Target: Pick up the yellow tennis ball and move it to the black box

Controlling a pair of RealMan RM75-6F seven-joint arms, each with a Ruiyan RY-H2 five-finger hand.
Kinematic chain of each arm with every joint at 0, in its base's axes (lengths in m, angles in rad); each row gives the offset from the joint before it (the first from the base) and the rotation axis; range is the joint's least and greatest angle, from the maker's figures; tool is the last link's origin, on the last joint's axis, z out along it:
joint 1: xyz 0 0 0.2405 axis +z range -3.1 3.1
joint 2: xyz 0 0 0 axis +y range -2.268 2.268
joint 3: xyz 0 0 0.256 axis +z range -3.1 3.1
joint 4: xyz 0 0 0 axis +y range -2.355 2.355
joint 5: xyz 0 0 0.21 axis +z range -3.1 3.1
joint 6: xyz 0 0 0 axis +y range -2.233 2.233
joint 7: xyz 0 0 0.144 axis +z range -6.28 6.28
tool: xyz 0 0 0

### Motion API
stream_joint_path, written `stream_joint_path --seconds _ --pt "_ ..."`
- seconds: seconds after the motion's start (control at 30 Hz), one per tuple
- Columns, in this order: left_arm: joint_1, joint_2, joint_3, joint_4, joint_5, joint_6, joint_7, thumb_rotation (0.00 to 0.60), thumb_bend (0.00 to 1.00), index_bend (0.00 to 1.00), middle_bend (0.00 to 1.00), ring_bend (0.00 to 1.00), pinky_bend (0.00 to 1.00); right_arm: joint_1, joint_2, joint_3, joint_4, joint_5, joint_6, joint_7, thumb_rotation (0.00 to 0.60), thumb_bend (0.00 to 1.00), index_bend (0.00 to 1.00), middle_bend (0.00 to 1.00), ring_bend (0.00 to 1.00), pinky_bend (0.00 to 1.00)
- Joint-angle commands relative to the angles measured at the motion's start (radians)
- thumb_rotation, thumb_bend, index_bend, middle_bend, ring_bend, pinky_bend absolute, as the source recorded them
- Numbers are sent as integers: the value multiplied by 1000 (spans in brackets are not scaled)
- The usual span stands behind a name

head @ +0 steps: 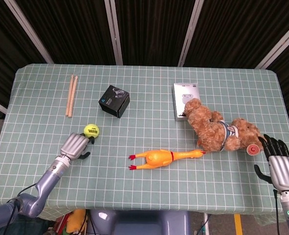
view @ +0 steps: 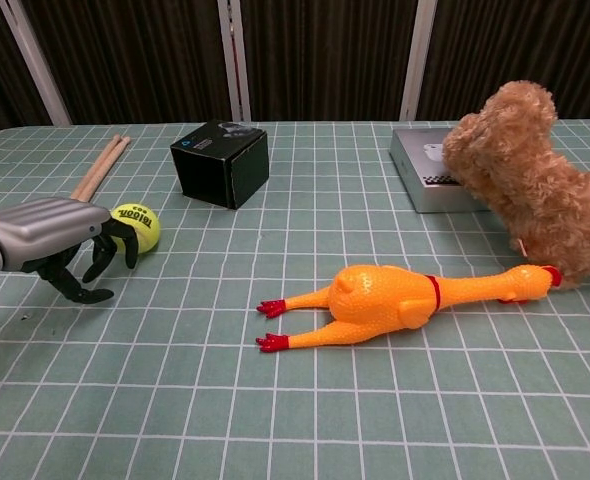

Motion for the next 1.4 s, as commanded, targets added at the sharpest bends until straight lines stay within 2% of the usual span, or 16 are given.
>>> stream_joint_path --seconds 0.03,0.3,0.57,0.77,0.93,1.4 --pt "-18 -8 -7 15 -4 -15 -10 600 255 397 659 427 610 -2 2 1 1 4 2 3 600 400 0 0 0 0" --pt "-67 -32 -24 69 2 -45 -41 600 254 369 641 427 610 -11 10 6 0 14 15 14 600 399 0 0 0 0" --pt "-98 -32 -18 106 11 -65 -80 600 254 367 645 429 613 -17 12 10 3 23 23 20 600 400 0 0 0 0" --pt "-89 10 13 58 19 -68 -92 600 255 384 683 450 633 -16 12 13 2 23 24 19 600 399 0 0 0 0" --pt "-90 28 10 53 -1 -67 -79 600 255 385 674 450 633 -15 11 11 1 22 21 15 600 400 0 0 0 0" --pt "-167 -24 -14 175 -41 -161 -115 600 254 389 643 457 649 -11 7 20 18 35 12 36 600 400 0 0 0 0"
